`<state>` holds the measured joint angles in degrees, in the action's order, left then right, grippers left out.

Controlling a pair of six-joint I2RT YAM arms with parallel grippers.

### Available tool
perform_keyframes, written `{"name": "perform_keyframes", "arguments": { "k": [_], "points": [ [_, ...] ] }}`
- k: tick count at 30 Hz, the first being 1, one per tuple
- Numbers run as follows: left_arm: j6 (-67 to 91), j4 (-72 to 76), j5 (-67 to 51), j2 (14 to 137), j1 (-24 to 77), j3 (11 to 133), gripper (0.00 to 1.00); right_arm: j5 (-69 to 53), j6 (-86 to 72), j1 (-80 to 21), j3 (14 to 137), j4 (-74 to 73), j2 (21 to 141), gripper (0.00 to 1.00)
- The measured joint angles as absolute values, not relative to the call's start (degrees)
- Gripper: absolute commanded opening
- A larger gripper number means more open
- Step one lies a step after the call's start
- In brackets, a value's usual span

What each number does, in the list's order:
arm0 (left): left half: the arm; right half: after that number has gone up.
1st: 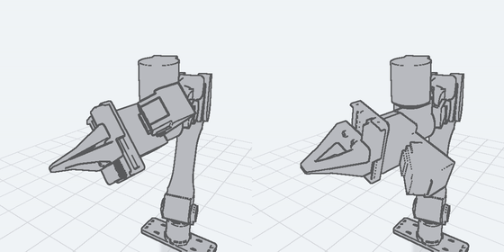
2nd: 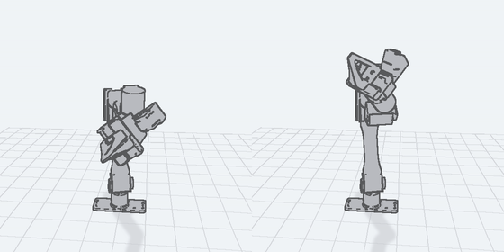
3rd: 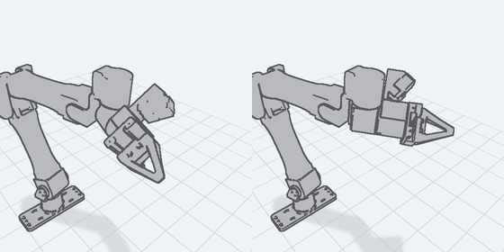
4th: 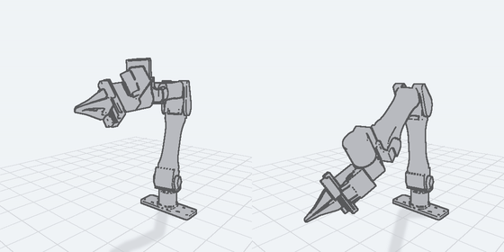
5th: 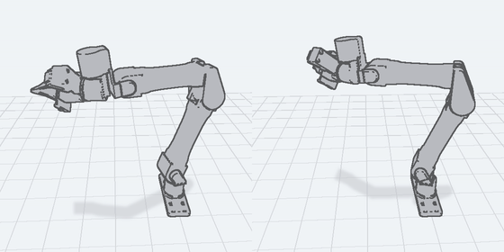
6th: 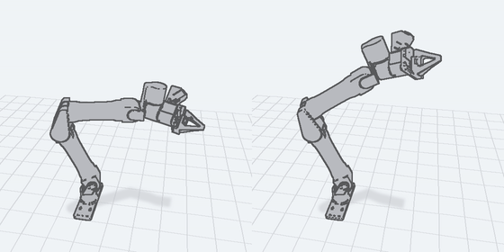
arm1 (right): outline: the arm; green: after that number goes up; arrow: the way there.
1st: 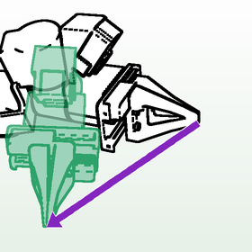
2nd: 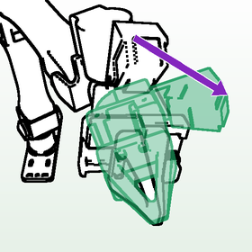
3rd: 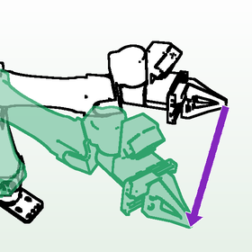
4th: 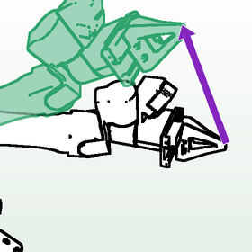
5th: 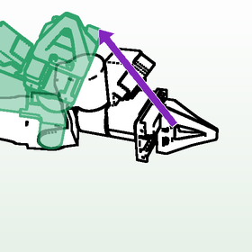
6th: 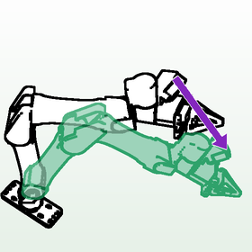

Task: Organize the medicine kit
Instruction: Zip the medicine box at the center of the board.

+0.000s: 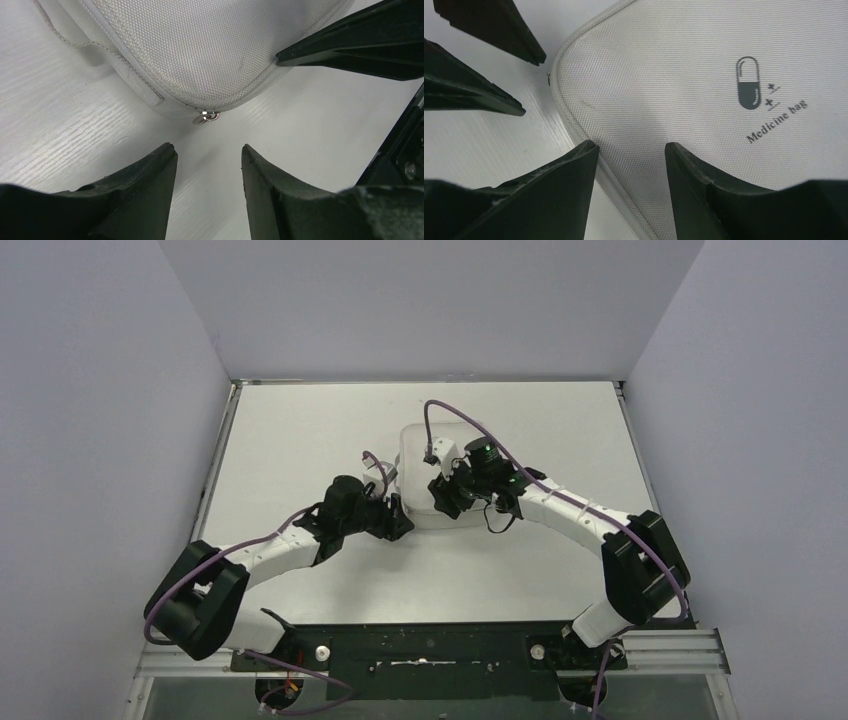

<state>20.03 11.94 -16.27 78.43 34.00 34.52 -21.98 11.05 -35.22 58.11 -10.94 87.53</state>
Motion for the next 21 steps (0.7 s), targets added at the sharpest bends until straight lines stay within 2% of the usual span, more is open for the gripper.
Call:
{"name": "perform_keyframes", "arguments": {
  "k": [4,10,15,19,21],
  "points": [
    [18.2,19.0,-17.4,79.6,33.9,30.6,0.58,-25.8,17.7,-35.2,60.3,-13.7,90.8,0.56],
    [15.6,26.0,-16.5,83.5,33.9,30.0,0.57,-27.9,22.7,-35.4,61.1,-14.2,91.4,0.57],
    [13.5,30.0,-16.6,88.3,33.9,30.2,0.50,-28.6,25.0,-35.4,61.1,-14.5,91.4,0.58],
    [12.0,32.3,-16.5,89.5,33.9,30.2,0.39,-28.8,26.2,-36.5,61.1,-15.6,91.4,0.62],
    [11.2,34.0,-16.5,89.5,33.9,30.2,0.27,-28.7,26.5,-37.3,61.1,-16.2,91.4,0.63]
  ]
}}
